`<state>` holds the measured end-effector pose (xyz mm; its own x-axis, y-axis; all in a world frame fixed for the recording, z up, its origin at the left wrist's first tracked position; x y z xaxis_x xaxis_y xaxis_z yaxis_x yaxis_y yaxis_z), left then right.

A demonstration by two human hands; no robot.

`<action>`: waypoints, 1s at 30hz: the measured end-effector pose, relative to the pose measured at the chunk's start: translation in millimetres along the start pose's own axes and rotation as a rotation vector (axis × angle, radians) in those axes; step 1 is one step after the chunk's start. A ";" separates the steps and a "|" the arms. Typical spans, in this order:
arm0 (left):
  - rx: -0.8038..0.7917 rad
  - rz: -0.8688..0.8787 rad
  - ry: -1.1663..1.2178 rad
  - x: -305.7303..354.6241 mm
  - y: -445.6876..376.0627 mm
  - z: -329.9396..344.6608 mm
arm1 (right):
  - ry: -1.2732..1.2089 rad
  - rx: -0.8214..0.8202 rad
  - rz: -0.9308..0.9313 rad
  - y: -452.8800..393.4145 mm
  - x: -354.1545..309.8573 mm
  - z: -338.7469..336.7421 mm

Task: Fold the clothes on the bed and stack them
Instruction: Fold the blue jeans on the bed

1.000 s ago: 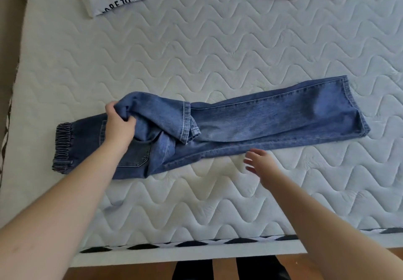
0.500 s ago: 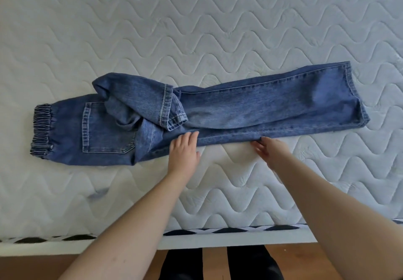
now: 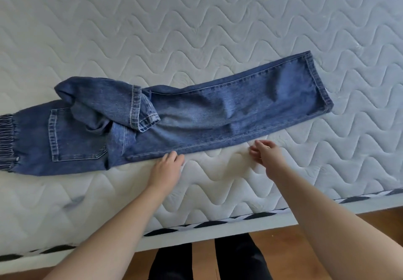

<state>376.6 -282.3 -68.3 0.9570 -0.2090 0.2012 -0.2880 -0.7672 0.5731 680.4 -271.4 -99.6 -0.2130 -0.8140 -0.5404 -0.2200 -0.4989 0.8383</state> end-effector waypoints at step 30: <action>-0.089 0.173 -0.338 196.6 -139.6 -33.5 | 0.444 0.275 -0.316 -82.2 -132.1 -206.0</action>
<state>603.8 -196.0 -82.1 0.8472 -0.5301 0.0357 -0.4335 -0.6509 0.6233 922.7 -184.1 -82.1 0.3075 -0.7146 -0.6284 -0.4581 -0.6900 0.5604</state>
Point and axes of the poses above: each hand's wrist, its own y-axis away from the middle knuckle, its own z-axis out of the palm, x = y × z, the point moved 4 cm from there along -y, towards the middle knuckle, and after that the axes turned 9 degrees about -x, right-handed, at the moved point
